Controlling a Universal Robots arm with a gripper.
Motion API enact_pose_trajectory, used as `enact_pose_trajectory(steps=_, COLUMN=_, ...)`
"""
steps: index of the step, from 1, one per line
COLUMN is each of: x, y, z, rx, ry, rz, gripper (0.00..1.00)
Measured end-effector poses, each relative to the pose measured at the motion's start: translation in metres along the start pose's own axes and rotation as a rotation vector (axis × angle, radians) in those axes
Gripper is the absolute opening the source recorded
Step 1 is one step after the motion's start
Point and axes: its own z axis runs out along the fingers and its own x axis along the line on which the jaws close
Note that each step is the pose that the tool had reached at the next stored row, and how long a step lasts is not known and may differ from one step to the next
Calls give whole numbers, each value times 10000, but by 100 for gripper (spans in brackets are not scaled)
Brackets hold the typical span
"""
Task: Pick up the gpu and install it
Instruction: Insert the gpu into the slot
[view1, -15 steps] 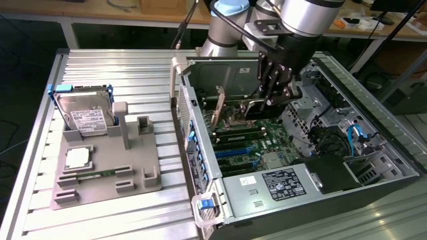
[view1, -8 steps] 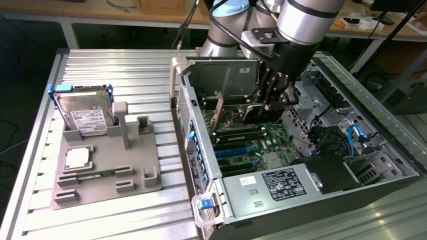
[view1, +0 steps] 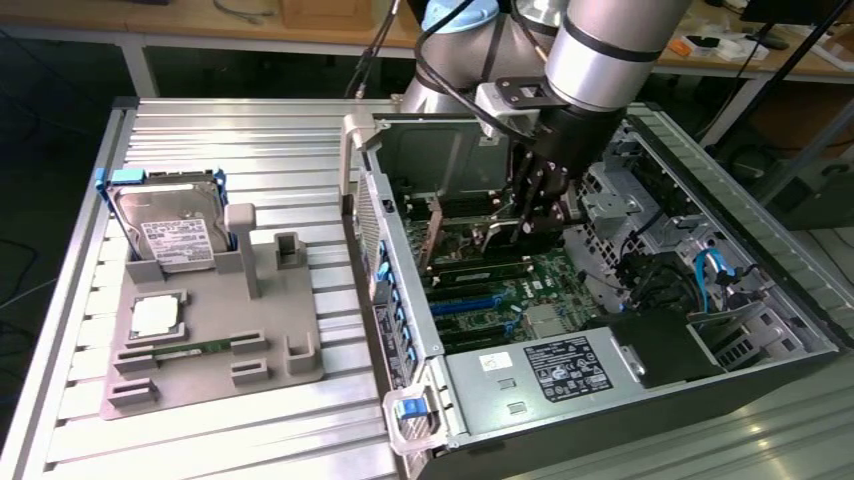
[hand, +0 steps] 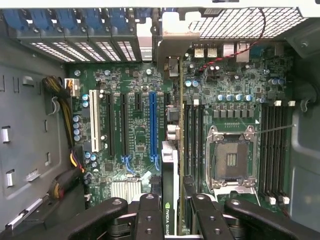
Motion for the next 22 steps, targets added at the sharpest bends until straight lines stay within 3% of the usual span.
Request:
enact_pose_trajectory(steps=16, x=198, y=74, z=129, rx=28, ry=-2, rz=3, gripper=27)
enact_pose_trajectory(steps=22, x=203, y=172, z=187, rx=48, ry=-1, rz=1, gripper=27)
